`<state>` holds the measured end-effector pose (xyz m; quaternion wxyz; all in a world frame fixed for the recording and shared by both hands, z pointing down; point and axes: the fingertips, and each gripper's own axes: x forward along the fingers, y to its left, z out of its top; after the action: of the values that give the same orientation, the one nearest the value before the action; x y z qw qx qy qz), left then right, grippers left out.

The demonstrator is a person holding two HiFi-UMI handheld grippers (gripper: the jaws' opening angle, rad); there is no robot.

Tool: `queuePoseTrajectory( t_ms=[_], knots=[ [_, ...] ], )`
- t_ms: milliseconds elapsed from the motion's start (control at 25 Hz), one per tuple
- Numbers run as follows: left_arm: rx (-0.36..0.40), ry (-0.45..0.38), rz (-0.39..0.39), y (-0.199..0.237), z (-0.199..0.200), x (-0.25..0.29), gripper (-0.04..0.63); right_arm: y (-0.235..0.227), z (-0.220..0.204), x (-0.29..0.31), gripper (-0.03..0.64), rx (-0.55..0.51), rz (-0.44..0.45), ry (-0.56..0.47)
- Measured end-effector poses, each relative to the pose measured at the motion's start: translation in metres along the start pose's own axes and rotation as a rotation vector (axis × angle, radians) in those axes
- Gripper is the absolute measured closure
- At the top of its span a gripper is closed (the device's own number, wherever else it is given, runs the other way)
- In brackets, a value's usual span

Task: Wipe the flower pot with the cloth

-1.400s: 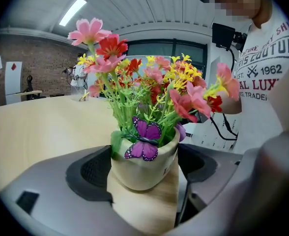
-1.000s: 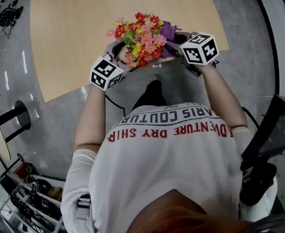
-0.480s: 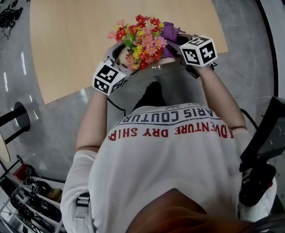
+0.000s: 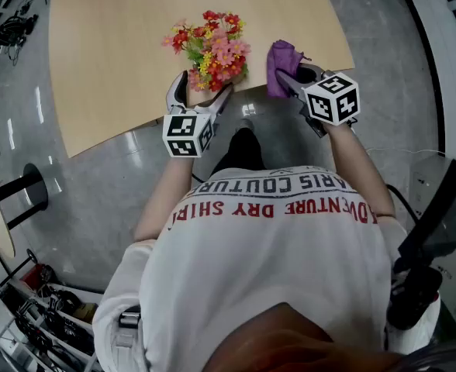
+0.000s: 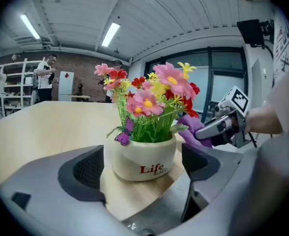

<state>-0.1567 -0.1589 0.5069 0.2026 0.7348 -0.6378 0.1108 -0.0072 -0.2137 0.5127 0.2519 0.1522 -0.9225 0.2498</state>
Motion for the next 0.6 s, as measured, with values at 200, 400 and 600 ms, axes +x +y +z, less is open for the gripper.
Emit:
queuePoseTrajectory(
  t_ms=[200,400,600],
  knots=[
    [-0.041,0.007,0.156,-0.01,-0.006,0.015,0.071,0.01,-0.021,-0.015,0.572,-0.008,0.007,-0.006],
    [-0.033,-0.031,0.285,-0.004,0.0,0.021,0.072,0.019,-0.029,-0.028,0.572,-0.007,0.001,-0.017],
    [-0.013,-0.018,0.31,-0.004,0.006,0.02,0.075,0.027,-0.027,-0.039,0.572,-0.008,-0.005,-0.035]
  ],
)
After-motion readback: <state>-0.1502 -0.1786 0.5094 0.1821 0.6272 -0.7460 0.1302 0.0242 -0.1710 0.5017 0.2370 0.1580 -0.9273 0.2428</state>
